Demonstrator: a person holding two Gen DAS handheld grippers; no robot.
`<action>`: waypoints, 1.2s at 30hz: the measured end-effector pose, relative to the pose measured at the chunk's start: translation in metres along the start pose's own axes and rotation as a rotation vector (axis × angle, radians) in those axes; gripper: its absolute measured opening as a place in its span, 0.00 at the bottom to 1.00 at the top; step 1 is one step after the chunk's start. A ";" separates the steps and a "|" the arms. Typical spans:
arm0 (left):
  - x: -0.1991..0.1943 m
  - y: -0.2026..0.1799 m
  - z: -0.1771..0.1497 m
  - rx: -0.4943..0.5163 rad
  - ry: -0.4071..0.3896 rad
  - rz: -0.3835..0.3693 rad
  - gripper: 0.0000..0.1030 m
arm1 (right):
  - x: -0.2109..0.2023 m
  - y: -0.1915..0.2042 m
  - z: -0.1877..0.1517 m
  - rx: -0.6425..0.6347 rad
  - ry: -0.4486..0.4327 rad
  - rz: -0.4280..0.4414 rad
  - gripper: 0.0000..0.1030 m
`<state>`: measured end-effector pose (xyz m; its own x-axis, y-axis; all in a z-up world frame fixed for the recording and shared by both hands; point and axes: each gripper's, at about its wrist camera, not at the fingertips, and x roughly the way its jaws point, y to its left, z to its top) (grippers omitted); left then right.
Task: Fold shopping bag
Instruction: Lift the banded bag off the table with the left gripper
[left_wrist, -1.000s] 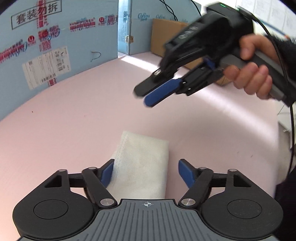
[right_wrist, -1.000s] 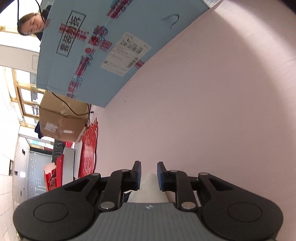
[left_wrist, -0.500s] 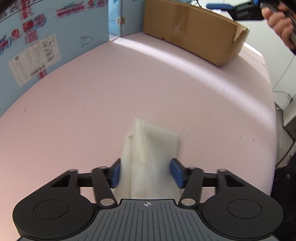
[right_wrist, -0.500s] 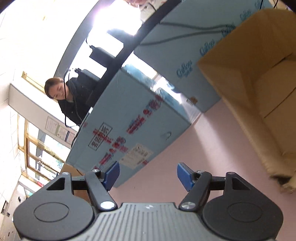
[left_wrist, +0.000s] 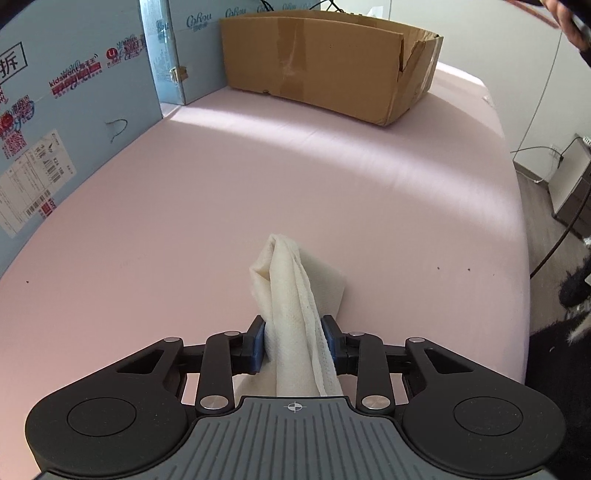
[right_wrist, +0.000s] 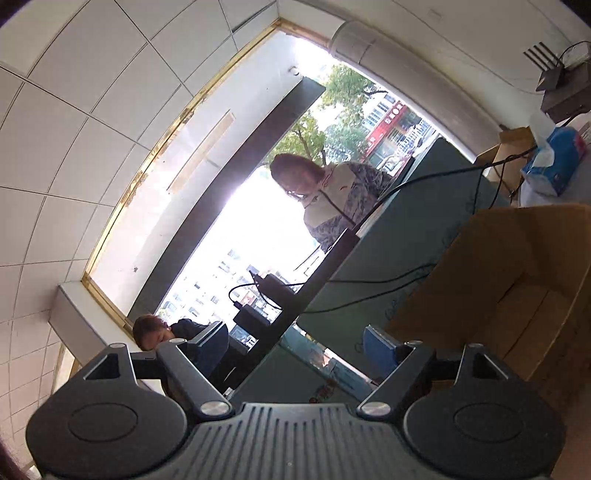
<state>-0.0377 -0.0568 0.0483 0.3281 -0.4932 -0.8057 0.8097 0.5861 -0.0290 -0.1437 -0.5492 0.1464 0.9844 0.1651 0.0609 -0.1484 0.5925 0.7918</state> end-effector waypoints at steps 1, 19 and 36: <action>0.001 -0.001 0.002 0.008 0.002 -0.006 0.29 | -0.012 -0.003 -0.001 -0.002 -0.024 -0.035 0.80; 0.034 -0.034 0.049 0.165 0.043 0.011 0.29 | -0.266 -0.046 -0.090 0.036 -0.499 -0.660 0.80; 0.026 -0.059 0.044 0.113 0.017 0.072 0.29 | -0.266 -0.088 -0.076 0.099 -0.426 -0.545 0.80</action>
<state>-0.0560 -0.1323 0.0552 0.3799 -0.4408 -0.8133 0.8344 0.5428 0.0955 -0.3998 -0.5855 0.0141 0.8704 -0.4710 -0.1433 0.3663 0.4252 0.8277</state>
